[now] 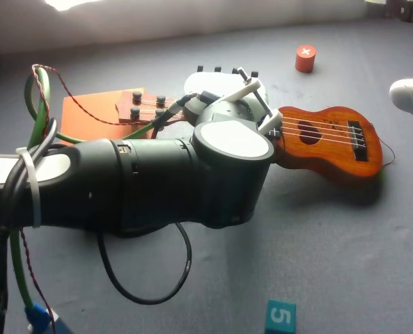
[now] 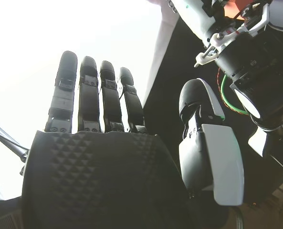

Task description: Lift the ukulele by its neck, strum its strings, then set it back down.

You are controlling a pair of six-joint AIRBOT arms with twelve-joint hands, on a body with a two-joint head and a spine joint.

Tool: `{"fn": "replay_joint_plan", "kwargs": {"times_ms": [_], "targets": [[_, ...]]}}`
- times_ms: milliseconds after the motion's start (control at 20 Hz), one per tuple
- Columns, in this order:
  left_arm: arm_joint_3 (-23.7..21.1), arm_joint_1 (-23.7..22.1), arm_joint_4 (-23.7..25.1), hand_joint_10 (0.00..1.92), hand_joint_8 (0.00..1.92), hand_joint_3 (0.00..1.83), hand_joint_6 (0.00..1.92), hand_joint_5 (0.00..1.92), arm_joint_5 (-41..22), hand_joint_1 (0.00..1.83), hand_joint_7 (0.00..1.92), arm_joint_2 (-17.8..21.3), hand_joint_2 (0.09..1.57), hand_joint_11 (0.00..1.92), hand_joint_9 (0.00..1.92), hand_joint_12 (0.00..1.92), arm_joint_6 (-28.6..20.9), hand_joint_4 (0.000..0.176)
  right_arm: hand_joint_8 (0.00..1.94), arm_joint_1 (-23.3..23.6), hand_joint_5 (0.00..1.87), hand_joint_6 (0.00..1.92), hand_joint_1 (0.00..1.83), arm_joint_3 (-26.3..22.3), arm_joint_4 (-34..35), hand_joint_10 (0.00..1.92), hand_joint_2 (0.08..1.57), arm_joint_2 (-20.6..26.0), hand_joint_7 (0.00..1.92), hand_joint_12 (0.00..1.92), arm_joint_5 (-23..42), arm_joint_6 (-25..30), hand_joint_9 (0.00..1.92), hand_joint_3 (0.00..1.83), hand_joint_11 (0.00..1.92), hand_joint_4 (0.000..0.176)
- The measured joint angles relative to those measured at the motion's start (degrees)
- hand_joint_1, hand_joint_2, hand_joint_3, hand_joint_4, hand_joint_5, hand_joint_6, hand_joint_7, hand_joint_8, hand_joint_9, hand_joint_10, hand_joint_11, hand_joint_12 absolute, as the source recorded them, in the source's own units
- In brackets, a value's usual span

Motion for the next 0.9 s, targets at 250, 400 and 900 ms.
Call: {"fn": "replay_joint_plan", "kwargs": {"times_ms": [250,400,900], "targets": [[-0.02,-0.57,-0.90,1.92,1.92,0.01,1.92,1.28,-0.48,1.44,1.41,-0.07,1.21,1.64,1.56,1.92,-0.11,0.174,0.00,0.00,0.17,0.02,0.28,0.13,0.00,0.05,1.28,0.00,0.17,0.46,-0.04,0.00,0.15,0.00,0.00,0.000],[-0.02,-1.07,-0.79,1.92,1.92,0.01,1.92,1.13,-0.46,1.45,1.32,-0.07,1.20,1.57,1.48,1.92,-0.07,0.176,0.00,0.00,0.16,0.01,0.26,0.24,0.00,0.05,1.29,0.00,0.18,0.50,-0.04,0.00,0.16,0.00,0.00,0.000],[-3.50,-3.61,-6.97,1.92,1.92,0.00,1.92,1.22,-2.38,1.46,1.29,2.75,1.19,1.53,1.45,1.92,-0.96,0.176,0.00,-0.90,0.17,0.02,0.26,1.49,-0.04,0.07,1.29,0.96,0.18,0.57,-0.39,3.87,0.15,0.00,0.00,0.000]]}}
